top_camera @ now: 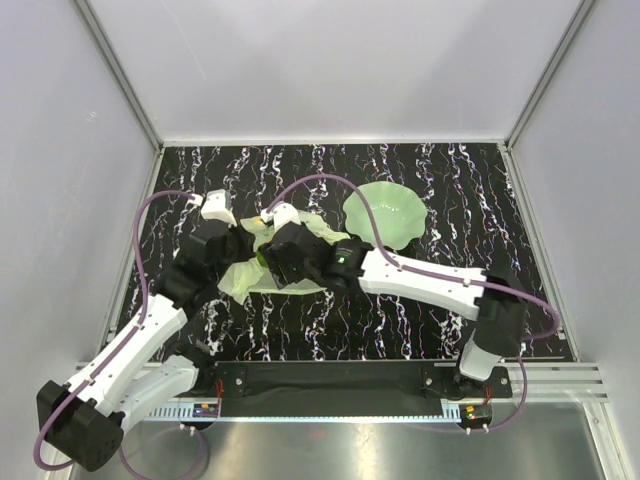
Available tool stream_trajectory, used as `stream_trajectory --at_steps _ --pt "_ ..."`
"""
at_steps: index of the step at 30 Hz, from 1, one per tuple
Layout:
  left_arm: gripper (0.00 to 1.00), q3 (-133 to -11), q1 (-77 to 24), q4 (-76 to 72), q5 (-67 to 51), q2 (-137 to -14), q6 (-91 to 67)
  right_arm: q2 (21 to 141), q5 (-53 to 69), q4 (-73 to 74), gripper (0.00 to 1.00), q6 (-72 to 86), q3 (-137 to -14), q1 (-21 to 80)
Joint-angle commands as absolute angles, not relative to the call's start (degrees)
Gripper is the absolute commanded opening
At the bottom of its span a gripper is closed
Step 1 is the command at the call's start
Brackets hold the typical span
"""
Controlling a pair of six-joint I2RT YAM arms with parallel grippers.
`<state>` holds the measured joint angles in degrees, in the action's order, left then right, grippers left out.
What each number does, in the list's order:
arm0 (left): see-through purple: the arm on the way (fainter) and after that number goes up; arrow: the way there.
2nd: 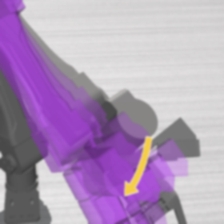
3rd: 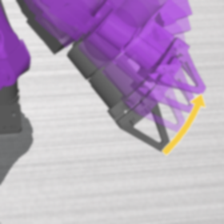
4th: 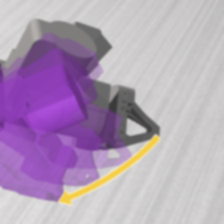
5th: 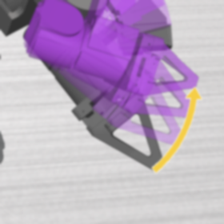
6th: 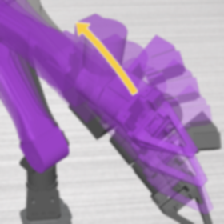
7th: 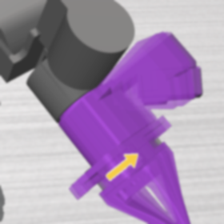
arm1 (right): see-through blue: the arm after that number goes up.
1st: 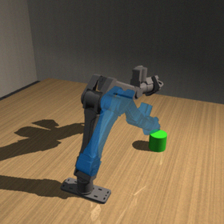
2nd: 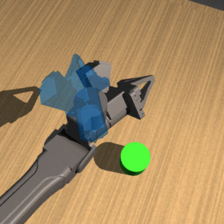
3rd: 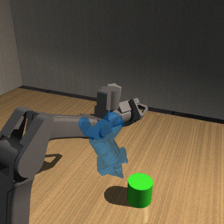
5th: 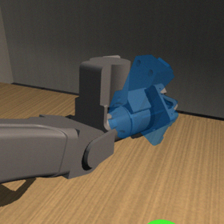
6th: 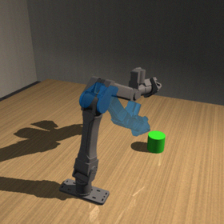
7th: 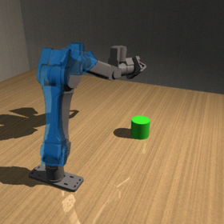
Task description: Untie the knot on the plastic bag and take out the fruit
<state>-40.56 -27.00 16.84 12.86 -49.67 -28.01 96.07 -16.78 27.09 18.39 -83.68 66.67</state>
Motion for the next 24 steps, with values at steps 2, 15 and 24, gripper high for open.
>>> stream_trajectory --at_steps 2,15,24 --pt "0.0 -44.21 -26.81 13.8 15.82 -49.83 -26.89 101.94 -27.41 20.14 0.66 18.19 -85.34 66.01" --pt "0.0 -41.93 -26.37 14.77 18.02 -50.19 -28.3 114.87 -21.89 14.68 1.0 16.61 -89.3 61.8" --pt "0.0 -38.41 -24.61 13.89 21.09 -52.37 -31.9 116.8 -17.14 6.33 1.0 16.0 -87.44 60.03"
